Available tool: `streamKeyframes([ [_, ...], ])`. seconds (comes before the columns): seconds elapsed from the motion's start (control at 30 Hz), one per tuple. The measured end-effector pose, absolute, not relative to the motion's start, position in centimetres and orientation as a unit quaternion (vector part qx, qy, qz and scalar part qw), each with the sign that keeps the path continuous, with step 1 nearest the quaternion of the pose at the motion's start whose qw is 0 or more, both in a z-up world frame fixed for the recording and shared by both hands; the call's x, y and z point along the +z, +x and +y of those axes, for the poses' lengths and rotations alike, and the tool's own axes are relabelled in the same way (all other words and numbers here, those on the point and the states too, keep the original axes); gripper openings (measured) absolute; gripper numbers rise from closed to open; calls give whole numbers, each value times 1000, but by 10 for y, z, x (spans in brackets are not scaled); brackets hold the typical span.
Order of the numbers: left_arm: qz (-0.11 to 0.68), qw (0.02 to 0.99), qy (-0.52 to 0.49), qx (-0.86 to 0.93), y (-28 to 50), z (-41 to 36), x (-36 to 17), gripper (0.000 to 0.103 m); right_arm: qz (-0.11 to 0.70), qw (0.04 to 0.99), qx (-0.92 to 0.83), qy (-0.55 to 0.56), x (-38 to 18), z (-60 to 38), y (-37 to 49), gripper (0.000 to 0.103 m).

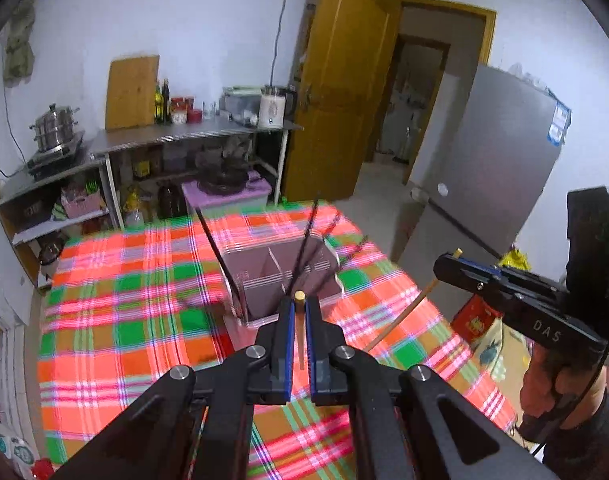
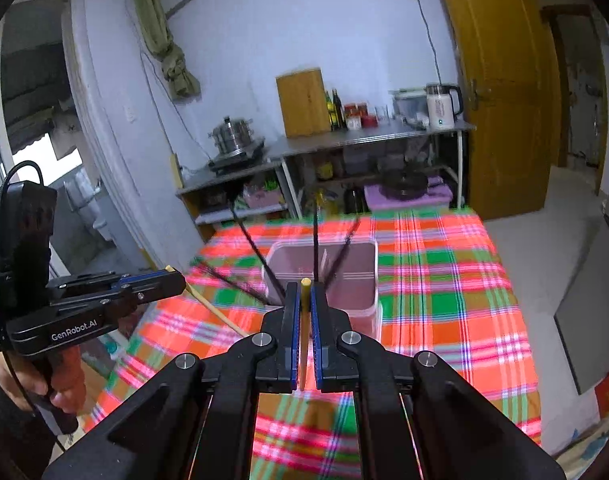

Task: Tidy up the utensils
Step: 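Carry both wooden chopsticks up over the pink basket and lower them in, then open both tools to release the wooden chopsticks into the basket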

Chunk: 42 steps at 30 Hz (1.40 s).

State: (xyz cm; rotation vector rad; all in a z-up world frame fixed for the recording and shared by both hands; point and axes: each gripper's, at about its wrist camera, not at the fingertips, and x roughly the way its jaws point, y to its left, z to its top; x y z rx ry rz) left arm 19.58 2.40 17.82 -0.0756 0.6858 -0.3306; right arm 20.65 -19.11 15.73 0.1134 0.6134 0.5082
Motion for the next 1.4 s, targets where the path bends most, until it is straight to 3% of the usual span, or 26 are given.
streamKeyframes([
  [0.43,292,944,-40,-151,230,37,221,5,248,933,249,75,193,-179,240,5],
  [0.83,322,933,-62,-150,267,50,180,5,255,935,239,64,172,-159,268,5],
  [1.4,380,910,-73,-151,303,59,118,5,326,914,237,38,101,-133,302,5],
])
